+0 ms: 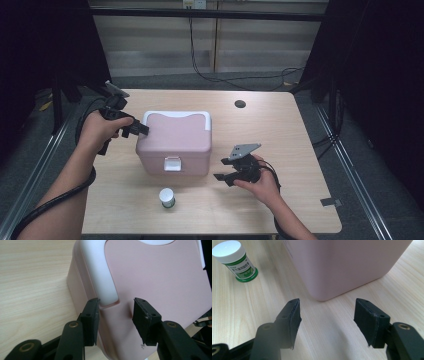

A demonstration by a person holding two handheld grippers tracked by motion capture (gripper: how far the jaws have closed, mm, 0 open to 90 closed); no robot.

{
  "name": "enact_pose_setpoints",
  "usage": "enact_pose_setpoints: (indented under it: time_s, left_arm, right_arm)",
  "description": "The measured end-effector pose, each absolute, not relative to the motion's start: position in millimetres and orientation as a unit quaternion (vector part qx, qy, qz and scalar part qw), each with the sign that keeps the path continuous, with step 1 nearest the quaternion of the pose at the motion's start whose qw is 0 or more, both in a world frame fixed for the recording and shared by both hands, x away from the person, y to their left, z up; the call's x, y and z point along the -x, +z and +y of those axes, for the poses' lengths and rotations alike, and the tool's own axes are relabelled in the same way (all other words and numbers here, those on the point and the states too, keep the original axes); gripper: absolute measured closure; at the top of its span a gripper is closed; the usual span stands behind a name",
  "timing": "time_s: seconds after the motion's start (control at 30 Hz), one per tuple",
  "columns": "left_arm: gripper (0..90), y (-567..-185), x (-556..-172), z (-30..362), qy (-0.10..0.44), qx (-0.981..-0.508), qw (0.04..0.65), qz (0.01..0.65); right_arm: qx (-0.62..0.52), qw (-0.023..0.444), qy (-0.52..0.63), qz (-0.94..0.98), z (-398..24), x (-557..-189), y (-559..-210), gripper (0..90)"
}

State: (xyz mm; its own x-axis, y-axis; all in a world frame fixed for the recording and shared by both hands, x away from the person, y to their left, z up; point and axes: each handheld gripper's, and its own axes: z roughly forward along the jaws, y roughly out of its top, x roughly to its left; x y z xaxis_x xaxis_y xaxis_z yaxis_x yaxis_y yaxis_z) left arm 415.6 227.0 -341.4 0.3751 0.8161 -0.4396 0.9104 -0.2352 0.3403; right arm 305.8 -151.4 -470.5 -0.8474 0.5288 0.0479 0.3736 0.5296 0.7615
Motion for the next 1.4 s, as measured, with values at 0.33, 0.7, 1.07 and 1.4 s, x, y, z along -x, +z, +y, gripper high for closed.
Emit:
enact_pose_setpoints:
  time_s: [0.33,0.7,1.07,1.4]
  left_arm:
    - [56.4,-341,-414,205,-0.092,-0.785,0.273,0.549]
    - [56.7,-340,-410,185,-0.104,-0.797,0.266,0.532]
    - [56.8,-340,-408,164,-0.113,-0.812,0.257,0.513]
    - [57.0,-339,-403,146,-0.117,-0.821,0.250,0.499]
  right_arm:
    - [-0.271,0.098,0.413,0.864,-175,-300,-472,41.5]
    - [-0.271,0.110,0.394,0.871,-193,-294,-464,72.9]
    - [-0.282,0.105,0.381,0.874,-200,-297,-460,90.0]
    - [-0.287,0.110,0.379,0.873,-210,-298,-457,90.0]
